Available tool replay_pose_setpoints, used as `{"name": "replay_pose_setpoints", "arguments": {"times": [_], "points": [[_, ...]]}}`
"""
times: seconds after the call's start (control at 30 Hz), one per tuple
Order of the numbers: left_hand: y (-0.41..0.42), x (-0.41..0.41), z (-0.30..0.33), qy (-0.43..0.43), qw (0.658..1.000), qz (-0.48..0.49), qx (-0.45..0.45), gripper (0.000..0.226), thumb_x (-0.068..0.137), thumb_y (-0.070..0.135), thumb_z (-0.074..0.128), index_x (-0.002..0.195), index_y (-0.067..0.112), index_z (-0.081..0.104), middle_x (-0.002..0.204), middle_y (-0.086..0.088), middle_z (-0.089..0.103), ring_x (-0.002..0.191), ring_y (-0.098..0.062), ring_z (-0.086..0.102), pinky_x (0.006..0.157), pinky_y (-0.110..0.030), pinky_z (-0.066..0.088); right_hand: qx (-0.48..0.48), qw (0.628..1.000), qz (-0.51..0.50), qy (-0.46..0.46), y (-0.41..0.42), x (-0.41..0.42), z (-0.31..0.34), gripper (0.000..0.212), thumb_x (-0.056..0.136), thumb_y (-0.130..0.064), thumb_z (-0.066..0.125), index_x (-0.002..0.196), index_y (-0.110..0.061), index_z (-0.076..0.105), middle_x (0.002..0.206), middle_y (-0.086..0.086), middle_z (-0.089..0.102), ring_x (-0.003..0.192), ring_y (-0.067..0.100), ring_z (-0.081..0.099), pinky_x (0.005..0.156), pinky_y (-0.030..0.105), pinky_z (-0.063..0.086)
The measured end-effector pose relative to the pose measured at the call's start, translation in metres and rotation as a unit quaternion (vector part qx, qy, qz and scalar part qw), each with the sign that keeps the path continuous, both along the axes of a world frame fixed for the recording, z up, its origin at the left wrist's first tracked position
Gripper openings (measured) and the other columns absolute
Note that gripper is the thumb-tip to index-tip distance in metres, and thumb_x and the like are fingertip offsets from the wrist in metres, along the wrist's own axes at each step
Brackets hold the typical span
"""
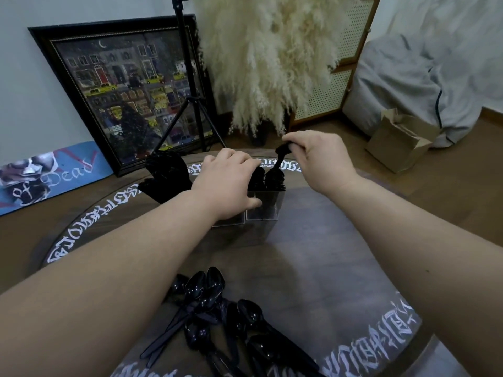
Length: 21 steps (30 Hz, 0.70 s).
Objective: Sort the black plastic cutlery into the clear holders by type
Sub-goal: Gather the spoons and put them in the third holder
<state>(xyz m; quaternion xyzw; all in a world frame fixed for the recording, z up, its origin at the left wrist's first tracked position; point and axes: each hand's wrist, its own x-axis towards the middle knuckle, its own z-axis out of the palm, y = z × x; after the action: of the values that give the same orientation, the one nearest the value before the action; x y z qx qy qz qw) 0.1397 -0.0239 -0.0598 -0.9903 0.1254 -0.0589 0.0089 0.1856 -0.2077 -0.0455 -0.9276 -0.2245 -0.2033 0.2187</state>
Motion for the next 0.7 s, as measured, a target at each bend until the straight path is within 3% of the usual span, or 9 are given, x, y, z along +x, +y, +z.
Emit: {"name": "replay_pose_setpoints", "arguments": {"times": [0.17,0.33,0.43,0.57,0.7], "points": [[-0.001,-0.001,-0.001,-0.008,1.0,0.001,0.005,0.071,0.08,0.05,0.065,0.141,0.029,0.036,0.141,0.005,0.04,0.13,-0.022,0.031,0.099,-0.043,0.031,-0.022,0.985,0.029,0.168,0.008,-0.005,-0.014,0.039,0.095,-0.014,0.041,0.131,-0.015,0.056,0.131,0.009,0.059,0.123,0.026,0.051,0.1,0.029,0.037],[0.0,-0.002,-0.002,-0.023,1.0,0.004,-0.008,0.059,0.082,0.043,0.064,0.135,0.028,0.043,0.136,0.007,0.046,0.128,-0.022,0.033,0.097,-0.041,0.031,0.008,0.951,0.066,0.301,0.007,-0.016,-0.018,0.056,0.087,-0.02,0.053,0.141,-0.02,0.039,0.131,0.005,0.055,0.119,0.022,0.05,0.094,0.029,0.039],[0.001,-0.005,-0.001,-0.039,0.999,0.001,-0.009,0.053,0.083,0.043,0.063,0.131,0.028,0.047,0.133,0.009,0.049,0.128,-0.02,0.032,0.097,-0.04,0.03,-0.015,0.956,0.073,0.283,0.007,-0.017,-0.029,0.07,0.079,-0.017,0.064,0.143,-0.021,0.034,0.128,0.004,0.057,0.117,0.023,0.054,0.096,0.031,0.043],[0.004,-0.009,-0.001,-0.06,0.998,-0.003,0.01,0.056,0.081,0.047,0.064,0.131,0.028,0.048,0.136,0.01,0.045,0.13,-0.02,0.028,0.099,-0.04,0.027,-0.01,0.967,0.069,0.245,0.01,-0.013,-0.035,0.065,0.08,-0.012,0.066,0.14,-0.02,0.039,0.131,0.004,0.057,0.119,0.022,0.054,0.098,0.032,0.043],[0.006,-0.017,0.001,-0.077,0.997,-0.001,0.018,0.068,0.078,0.054,0.066,0.137,0.029,0.044,0.141,0.009,0.04,0.133,-0.021,0.024,0.101,-0.042,0.026,-0.032,0.972,0.076,0.221,0.012,-0.02,-0.035,0.075,0.08,-0.014,0.065,0.147,-0.016,0.031,0.144,0.005,0.041,0.13,0.021,0.042,0.102,0.026,0.033]]}}
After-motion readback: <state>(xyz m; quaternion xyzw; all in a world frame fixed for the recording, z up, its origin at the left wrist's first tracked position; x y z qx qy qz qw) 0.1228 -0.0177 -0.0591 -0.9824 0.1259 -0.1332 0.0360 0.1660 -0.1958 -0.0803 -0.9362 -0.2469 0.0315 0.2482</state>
